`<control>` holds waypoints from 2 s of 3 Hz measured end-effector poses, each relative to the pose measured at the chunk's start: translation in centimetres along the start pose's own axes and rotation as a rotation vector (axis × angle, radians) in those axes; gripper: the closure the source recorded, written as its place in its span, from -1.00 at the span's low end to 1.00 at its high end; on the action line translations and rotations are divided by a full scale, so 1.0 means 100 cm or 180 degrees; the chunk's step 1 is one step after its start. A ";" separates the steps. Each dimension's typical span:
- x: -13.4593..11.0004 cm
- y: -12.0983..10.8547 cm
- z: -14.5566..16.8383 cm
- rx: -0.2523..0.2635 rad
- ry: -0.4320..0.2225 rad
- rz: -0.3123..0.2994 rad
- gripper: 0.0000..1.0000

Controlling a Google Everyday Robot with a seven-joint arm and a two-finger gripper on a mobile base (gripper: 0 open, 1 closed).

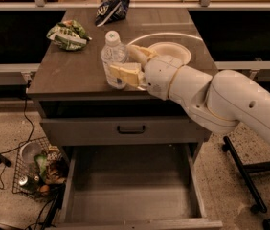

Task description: Place blue plastic bottle into middle drawer

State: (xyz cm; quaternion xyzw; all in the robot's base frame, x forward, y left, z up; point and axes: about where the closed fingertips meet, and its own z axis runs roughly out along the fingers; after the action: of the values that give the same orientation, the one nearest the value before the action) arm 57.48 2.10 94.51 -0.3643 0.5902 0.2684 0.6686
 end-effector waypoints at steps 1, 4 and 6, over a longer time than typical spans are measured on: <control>0.000 0.001 0.001 -0.0004 -0.0001 -0.0001 1.00; -0.110 -0.009 0.004 -0.0457 0.0217 -0.0232 1.00; -0.104 0.001 -0.107 -0.0523 0.1071 0.0414 1.00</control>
Offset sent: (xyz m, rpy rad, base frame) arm 0.0058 -0.0109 0.0084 0.0033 0.0327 0.0184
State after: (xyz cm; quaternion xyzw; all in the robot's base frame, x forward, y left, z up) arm 49.37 -5.65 104.36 -0.4185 0.6920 0.2936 0.5098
